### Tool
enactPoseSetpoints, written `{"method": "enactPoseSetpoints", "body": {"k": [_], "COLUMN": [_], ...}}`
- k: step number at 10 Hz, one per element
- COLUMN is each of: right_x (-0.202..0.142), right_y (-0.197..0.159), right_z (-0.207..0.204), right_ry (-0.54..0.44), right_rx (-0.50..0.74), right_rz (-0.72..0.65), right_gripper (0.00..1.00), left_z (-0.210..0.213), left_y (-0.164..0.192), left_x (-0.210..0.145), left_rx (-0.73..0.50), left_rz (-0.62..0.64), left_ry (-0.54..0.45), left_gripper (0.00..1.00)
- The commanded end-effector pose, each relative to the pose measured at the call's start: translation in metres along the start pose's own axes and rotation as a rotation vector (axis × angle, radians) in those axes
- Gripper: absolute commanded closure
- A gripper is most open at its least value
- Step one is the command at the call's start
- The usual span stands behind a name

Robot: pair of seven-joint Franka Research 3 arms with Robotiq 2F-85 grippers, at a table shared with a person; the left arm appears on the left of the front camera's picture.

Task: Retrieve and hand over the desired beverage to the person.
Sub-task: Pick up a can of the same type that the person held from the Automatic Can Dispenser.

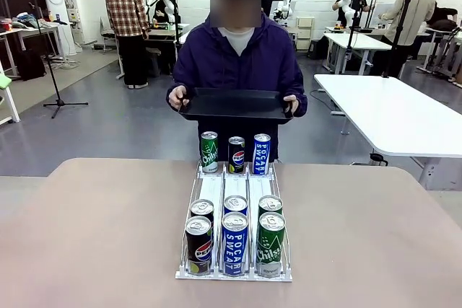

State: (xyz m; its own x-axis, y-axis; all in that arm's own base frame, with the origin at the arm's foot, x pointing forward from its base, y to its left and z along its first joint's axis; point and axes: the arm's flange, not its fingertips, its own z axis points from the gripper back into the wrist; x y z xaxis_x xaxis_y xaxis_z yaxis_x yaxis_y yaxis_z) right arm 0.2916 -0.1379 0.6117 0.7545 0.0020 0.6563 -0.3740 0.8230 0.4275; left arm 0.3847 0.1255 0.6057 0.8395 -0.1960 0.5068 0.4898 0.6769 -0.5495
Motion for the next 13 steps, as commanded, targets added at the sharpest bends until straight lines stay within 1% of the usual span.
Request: {"method": "enactPoseSetpoints", "body": {"k": [1, 13], "right_x": [0.0023, 0.0023], "right_y": [-0.0008, -0.0008], "right_z": [-0.0009, -0.0009], "right_ry": [-0.010, -0.010], "right_rx": [0.028, 0.028], "right_rz": [0.013, 0.013], "right_gripper": [0.00, 0.00], "left_z": [0.0021, 0.0021], "left_y": [0.0023, 0.0023], "left_x": [0.0012, 0.0012], "left_rx": [-0.013, -0.013], "left_rz": [-0.020, -0.020], "left_ry": [-0.010, -0.010], "left_gripper": [0.00, 0.00]}}
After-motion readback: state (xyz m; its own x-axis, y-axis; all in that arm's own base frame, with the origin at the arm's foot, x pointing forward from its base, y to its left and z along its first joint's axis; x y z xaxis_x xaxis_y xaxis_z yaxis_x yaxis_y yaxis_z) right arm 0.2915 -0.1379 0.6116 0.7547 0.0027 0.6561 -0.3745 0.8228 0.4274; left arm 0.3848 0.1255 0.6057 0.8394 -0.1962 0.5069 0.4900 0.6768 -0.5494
